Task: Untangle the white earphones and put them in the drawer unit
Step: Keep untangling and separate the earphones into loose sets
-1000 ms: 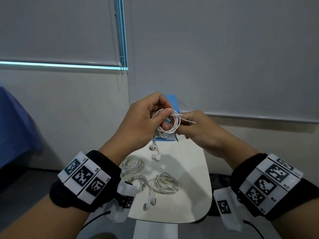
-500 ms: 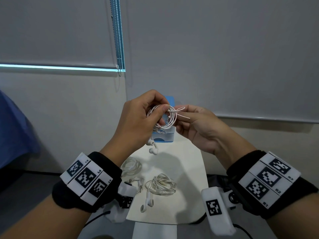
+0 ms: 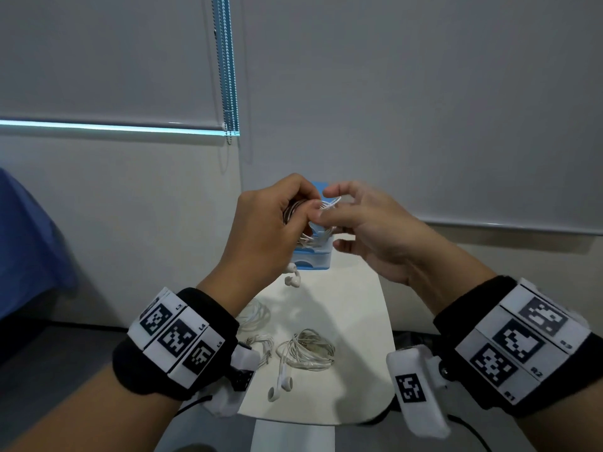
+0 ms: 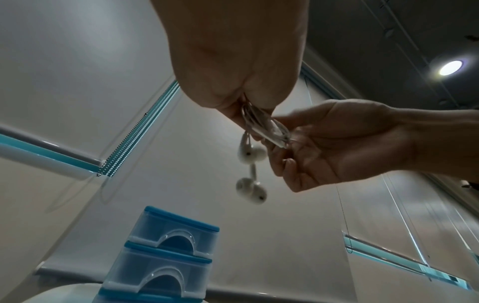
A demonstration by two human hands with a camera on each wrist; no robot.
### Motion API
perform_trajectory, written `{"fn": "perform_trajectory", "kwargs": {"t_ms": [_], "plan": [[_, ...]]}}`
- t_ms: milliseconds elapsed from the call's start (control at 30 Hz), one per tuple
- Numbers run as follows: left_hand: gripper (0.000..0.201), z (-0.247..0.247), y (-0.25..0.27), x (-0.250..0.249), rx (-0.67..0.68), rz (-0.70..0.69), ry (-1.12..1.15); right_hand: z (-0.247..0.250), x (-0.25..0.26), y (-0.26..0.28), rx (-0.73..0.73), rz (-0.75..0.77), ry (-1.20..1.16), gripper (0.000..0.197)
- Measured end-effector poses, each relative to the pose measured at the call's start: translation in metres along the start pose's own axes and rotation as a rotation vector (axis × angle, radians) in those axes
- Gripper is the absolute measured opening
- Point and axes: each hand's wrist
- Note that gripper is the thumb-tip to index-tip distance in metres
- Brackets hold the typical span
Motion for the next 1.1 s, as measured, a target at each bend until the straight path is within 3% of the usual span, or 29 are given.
{"fn": "perform_trajectory", "kwargs": {"t_ms": [67,200,267,400,500,567,667,767,867,967,1033,1100], "plan": [[0.006,0.000,-0.001,0.002,-0.013,0.006,-0.017,0.004,0.003,0.001,-0.003,0.112,0.179,0.040],[0.006,-0.001,-0.003,0.004,-0.006,0.029,-0.033,0.009,0.010,0.004,-0.022,0.287,0.595,0.032],[0.006,-0.003,-0.004,0.003,0.010,0.045,-0.044,0.007,0.013,0.005,-0.038,0.315,0.734,0.034],[0.008,-0.004,-0.007,0.003,0.060,0.061,-0.114,0.005,0.028,0.016,0.011,0.271,1.265,0.035],[0.009,-0.003,-0.010,0.007,0.086,0.078,-0.168,0.006,0.049,0.031,0.062,0.288,1.387,0.020],[0.008,-0.002,-0.009,0.004,0.109,0.027,-0.179,0.012,0.061,0.032,-0.003,0.354,1.443,0.023],[0.006,-0.003,-0.004,-0.007,0.136,-0.030,-0.075,0.028,0.060,0.020,-0.117,0.502,1.430,0.016],[0.006,-0.003,0.000,-0.013,0.133,0.043,0.094,0.038,0.036,0.008,-0.149,0.560,1.358,0.010],[0.007,-0.001,-0.001,-0.015,0.161,0.124,0.228,0.039,0.014,-0.001,-0.144,0.571,1.135,0.009],[0.005,0.001,-0.002,-0.014,0.138,0.170,0.283,0.031,0.001,-0.007,-0.079,0.426,0.830,0.011],[0.005,0.003,-0.001,-0.012,0.109,0.167,0.257,0.021,-0.005,-0.004,0.056,0.288,0.489,0.005],[0.005,0.006,-0.001,-0.010,0.074,0.149,0.198,0.014,-0.009,-0.001,0.120,0.197,0.163,0.012]]}}
Point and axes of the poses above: each hand's wrist, its own y-axis away from the middle knuckle, its own z-axis out of the back of the hand, x = y × z, and after that the axes turned 8 degrees about -y, right-handed
